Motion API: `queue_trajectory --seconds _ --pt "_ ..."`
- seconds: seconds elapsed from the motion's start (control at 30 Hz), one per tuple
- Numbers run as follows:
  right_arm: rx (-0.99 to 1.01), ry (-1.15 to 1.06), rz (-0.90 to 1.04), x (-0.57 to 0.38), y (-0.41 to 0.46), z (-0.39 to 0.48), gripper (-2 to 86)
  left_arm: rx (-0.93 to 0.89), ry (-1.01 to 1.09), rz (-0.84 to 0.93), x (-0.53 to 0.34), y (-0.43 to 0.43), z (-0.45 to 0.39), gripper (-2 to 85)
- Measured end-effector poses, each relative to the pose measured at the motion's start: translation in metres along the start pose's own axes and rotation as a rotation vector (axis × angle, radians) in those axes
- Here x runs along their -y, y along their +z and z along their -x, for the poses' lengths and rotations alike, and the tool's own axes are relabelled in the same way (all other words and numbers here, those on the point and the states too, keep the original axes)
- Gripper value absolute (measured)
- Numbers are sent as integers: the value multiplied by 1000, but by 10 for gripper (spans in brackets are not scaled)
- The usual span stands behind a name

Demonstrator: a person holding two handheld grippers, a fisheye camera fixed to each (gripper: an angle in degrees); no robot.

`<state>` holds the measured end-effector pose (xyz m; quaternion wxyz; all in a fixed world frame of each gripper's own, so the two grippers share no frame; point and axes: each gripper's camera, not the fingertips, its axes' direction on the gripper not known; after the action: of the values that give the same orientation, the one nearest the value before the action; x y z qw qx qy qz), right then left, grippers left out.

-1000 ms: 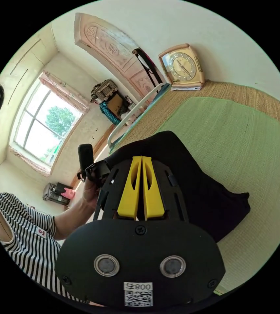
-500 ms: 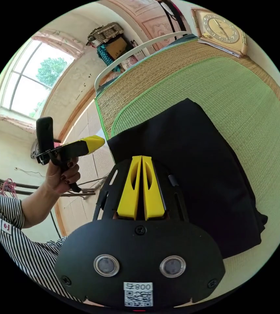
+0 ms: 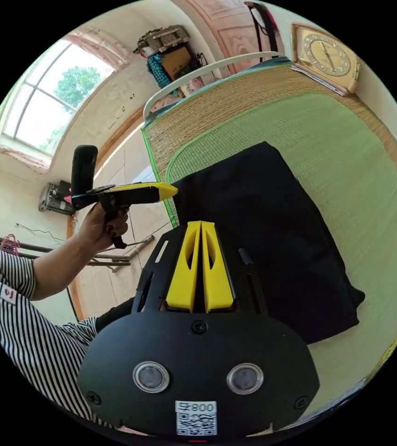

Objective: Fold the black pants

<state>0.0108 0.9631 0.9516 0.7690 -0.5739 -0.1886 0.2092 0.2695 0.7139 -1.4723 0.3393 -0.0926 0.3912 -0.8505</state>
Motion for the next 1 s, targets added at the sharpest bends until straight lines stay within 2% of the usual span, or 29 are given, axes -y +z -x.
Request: queue_trajectory --seconds 0.1,0.27,0.33,0.43,0.57,0.7,0.83,1.0 --pt "20 116 -26 -43 -23 -27 0 -40 59 2 10 3 -22 1" --pt "133 242 61 -113 -14 -45 1 57 23 127 11 29 -25 1" --pt "131 258 64 -136 -3 -45 1 1 -26 98 8 30 -23 1" --pt "184 337 8 -155 -1 -53 1 37 -29 94 10 27 -40 1" --pt "78 259 -29 -156 -28 -56 0 57 25 53 15 19 -74 1" --pt "-15 380 -176 -165 -63 -110 0 71 49 68 21 27 -101 1" --pt "-79 493 -191 -168 -68 -164 0 167 20 159 24 46 -108 1" --pt "27 623 -161 -188 -55 -215 0 173 12 131 32 43 -136 1"
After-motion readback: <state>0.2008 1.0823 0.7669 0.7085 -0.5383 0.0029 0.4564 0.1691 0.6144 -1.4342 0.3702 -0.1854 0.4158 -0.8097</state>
